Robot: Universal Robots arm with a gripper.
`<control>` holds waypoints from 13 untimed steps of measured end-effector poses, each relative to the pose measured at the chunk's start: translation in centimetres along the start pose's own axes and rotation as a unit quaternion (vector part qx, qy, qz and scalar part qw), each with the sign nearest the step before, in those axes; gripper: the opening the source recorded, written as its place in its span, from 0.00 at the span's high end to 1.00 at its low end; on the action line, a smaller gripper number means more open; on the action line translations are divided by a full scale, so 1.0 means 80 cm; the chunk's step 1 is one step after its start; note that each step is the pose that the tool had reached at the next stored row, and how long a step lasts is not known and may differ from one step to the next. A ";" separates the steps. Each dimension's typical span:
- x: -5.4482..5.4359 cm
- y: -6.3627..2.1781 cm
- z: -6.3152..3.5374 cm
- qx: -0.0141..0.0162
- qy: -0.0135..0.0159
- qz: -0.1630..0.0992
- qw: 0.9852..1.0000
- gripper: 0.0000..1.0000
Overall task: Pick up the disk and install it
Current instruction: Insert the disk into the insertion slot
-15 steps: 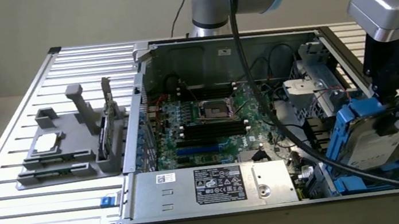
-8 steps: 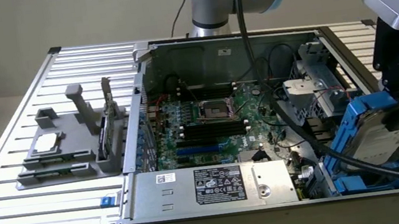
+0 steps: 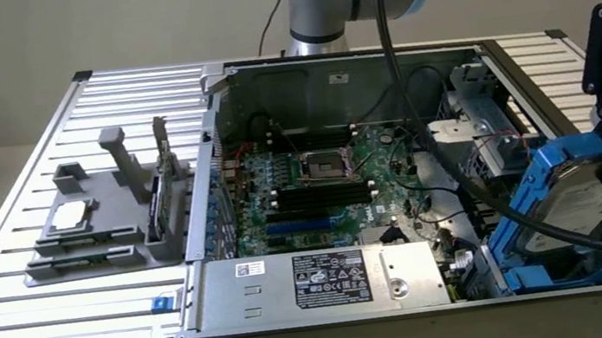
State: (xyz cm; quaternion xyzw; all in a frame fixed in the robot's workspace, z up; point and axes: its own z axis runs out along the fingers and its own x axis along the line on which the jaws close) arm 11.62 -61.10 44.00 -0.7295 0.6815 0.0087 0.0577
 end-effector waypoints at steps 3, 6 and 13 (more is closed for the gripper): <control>0.000 -0.004 -0.003 -0.002 0.000 0.000 1.000 0.67; 0.000 -0.007 -0.005 -0.003 0.000 0.000 1.000 0.67; 0.000 -0.008 -0.005 -0.004 0.000 0.000 1.000 0.67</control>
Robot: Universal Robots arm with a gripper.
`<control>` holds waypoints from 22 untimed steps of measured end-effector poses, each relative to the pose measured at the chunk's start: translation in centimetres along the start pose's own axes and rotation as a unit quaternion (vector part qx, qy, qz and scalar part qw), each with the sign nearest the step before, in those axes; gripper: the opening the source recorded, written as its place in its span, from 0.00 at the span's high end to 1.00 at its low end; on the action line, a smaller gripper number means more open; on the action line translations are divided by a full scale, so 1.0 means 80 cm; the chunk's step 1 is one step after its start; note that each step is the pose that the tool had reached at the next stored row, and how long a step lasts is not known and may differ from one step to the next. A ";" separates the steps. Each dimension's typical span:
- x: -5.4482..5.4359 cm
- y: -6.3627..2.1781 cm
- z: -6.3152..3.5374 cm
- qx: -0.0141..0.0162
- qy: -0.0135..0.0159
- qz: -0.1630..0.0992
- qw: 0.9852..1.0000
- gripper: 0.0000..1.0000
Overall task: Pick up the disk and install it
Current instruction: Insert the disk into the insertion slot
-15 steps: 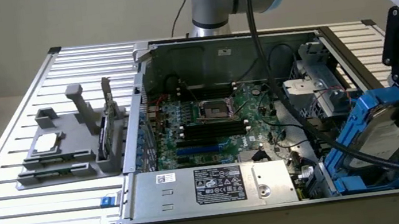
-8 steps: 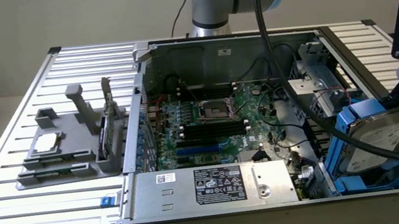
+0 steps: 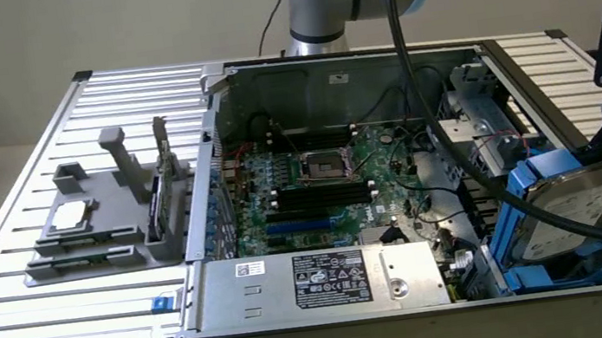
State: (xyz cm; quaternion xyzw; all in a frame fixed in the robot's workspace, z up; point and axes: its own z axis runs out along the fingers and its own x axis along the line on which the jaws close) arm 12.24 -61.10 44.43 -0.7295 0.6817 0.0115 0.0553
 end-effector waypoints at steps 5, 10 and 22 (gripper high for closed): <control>0.000 0.000 0.001 0.000 0.000 0.000 1.000 0.67; 0.001 0.000 0.007 0.000 0.000 -0.001 1.000 0.67; 0.001 0.001 0.010 0.000 0.000 -0.002 1.000 0.69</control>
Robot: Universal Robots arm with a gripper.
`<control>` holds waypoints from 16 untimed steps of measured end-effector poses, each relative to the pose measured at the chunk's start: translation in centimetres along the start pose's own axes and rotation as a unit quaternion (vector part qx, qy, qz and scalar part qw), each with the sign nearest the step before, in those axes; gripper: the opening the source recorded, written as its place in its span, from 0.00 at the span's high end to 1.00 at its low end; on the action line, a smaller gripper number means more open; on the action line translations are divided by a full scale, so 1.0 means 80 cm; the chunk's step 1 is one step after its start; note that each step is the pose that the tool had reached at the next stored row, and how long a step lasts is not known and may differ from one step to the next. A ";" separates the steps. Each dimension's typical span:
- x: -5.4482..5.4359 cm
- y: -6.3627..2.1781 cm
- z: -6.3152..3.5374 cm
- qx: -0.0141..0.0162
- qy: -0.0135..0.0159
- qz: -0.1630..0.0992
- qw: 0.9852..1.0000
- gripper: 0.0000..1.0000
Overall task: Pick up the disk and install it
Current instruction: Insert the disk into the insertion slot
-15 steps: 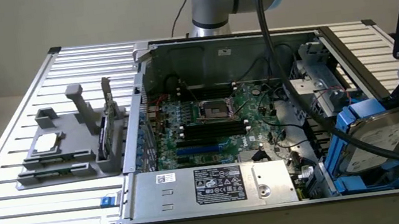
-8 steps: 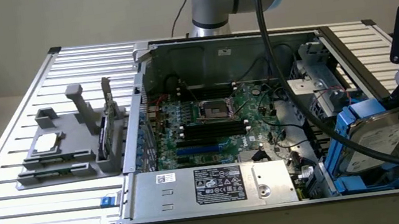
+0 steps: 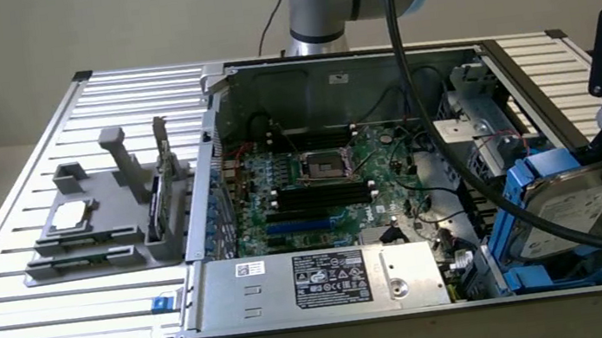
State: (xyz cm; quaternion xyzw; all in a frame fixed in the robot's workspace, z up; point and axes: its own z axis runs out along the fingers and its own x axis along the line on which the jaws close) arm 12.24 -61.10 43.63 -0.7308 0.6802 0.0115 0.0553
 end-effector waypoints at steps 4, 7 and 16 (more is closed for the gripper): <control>0.000 -0.001 -0.003 -0.001 -0.001 0.000 1.000 0.69; -0.001 -0.003 -0.010 -0.003 0.000 0.000 1.000 0.69; 0.000 -0.010 -0.012 -0.014 0.000 0.001 1.000 0.69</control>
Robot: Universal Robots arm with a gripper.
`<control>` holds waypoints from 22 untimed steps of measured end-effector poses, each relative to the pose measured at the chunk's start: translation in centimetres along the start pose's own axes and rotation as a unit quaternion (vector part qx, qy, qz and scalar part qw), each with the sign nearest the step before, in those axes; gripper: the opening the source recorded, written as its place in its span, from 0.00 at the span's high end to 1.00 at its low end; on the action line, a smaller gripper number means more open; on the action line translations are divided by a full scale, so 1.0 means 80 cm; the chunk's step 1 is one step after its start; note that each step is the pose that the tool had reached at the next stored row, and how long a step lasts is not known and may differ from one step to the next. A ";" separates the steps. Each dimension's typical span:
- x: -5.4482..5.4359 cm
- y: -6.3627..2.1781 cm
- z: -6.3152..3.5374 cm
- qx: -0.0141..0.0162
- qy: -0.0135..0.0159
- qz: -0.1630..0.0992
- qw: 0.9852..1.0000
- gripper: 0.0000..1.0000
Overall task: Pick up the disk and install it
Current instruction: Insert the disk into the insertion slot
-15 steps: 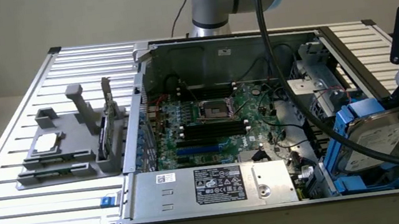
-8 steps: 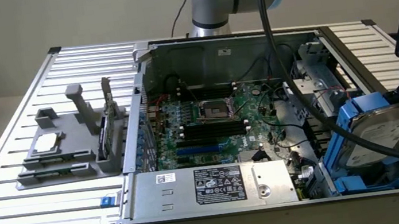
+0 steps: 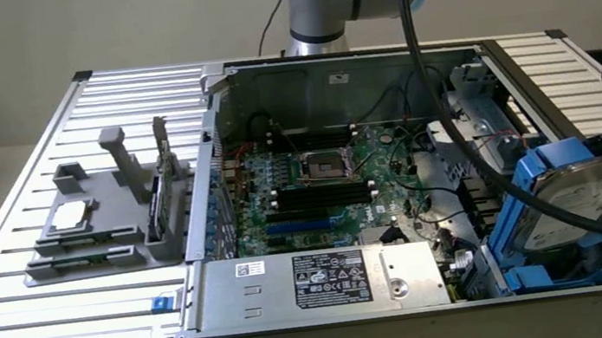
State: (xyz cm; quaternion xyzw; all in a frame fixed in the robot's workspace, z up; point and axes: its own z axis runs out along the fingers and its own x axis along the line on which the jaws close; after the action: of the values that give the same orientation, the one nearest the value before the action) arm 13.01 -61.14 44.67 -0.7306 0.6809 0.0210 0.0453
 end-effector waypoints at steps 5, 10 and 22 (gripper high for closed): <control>0.000 -0.005 0.000 -0.011 0.001 0.001 1.000 0.69; 0.001 -0.010 0.000 -0.020 0.003 0.002 1.000 0.69; 0.001 -0.012 -0.003 -0.042 0.015 0.004 0.999 0.69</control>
State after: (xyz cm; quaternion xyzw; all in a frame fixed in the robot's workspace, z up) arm 13.99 -61.15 44.95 -0.7297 0.6826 0.0389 0.0040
